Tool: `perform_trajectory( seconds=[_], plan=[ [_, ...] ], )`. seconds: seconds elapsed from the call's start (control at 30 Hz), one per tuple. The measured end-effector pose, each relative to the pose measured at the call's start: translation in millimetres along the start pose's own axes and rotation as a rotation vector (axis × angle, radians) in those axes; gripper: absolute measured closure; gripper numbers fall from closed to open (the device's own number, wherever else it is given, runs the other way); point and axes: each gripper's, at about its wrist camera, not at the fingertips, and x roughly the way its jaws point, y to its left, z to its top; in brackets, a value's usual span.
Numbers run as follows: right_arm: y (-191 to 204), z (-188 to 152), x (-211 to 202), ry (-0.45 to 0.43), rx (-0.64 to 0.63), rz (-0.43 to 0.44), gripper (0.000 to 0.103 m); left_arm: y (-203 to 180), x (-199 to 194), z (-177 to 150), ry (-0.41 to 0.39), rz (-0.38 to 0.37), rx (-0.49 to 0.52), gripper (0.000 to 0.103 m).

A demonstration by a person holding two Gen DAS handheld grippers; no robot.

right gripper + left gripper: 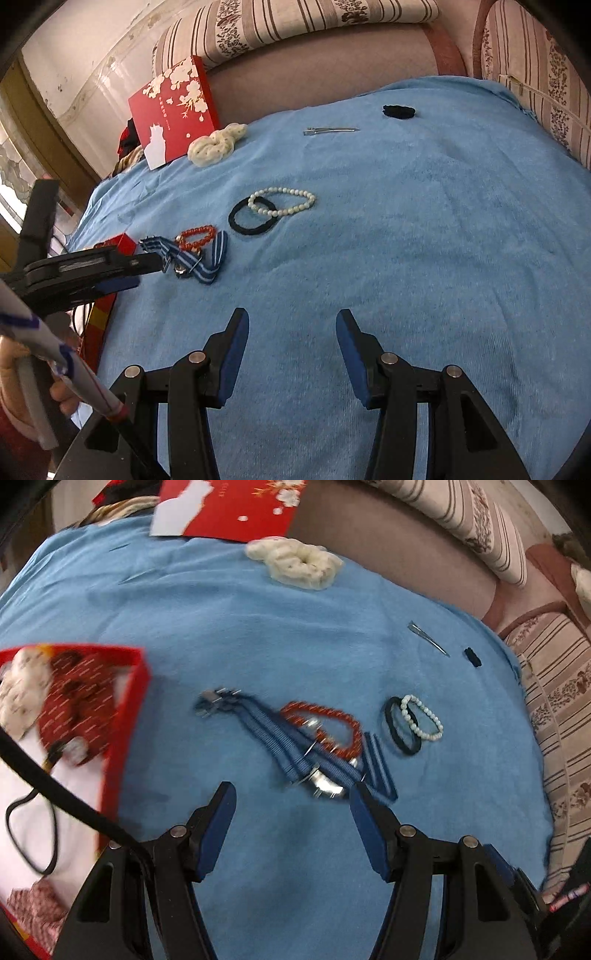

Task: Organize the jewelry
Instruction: 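Reach the left gripper to the blue striped watch and grasp it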

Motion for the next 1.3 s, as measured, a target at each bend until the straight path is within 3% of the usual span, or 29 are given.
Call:
perform_trajectory(
  seconds=[0.23,0.27,0.33,0.43,0.53,0.67,0.77,0.83,0.9,1.0,1.13,1.23,1.3],
  plan=[
    [-11,0,10,0.013,0.027,0.008,0.050,-36,34,8,0.004,0.094,0.093,0.040],
    [-13,0,12,0.015,0.030,0.006,0.050,-38,34,7,-0.004,0.110,0.106,0.042],
    [-16,-1,13,0.017,0.034,-0.002,0.050,-41,34,5,-0.022,0.122,0.133,0.054],
    [-20,-3,12,0.017,0.035,-0.014,0.050,-34,26,1,-0.018,0.090,0.128,0.058],
    [-25,-4,8,0.012,0.044,-0.018,0.050,-20,5,-10,0.000,-0.004,0.110,0.058],
    [-29,-7,4,0.007,0.060,-0.017,0.050,4,-32,-39,0.033,-0.241,0.090,0.058],
    [-28,-10,3,0.012,0.070,-0.008,0.050,16,-50,-66,0.057,-0.363,0.080,0.057],
    [-24,-13,1,0.011,0.064,-0.006,0.050,23,-52,-80,0.056,-0.330,0.083,0.057],
    [-20,-16,-3,0.007,0.054,-0.005,0.050,32,-43,-90,0.071,-0.245,0.065,0.057],
    [-15,-19,-11,-0.010,0.031,-0.013,0.050,44,-41,-96,0.063,-0.229,0.002,0.057],
    [-9,-21,-20,-0.030,0.009,-0.027,0.050,45,-57,-98,-0.021,-0.046,0.012,0.057],
    [-8,-22,-23,-0.037,0.014,-0.023,0.050,50,-72,-97,-0.072,0.002,0.015,0.057],
    [-7,-23,-22,-0.036,0.019,-0.016,0.050,47,-74,-95,-0.064,-0.009,0.037,0.057]
  ],
)
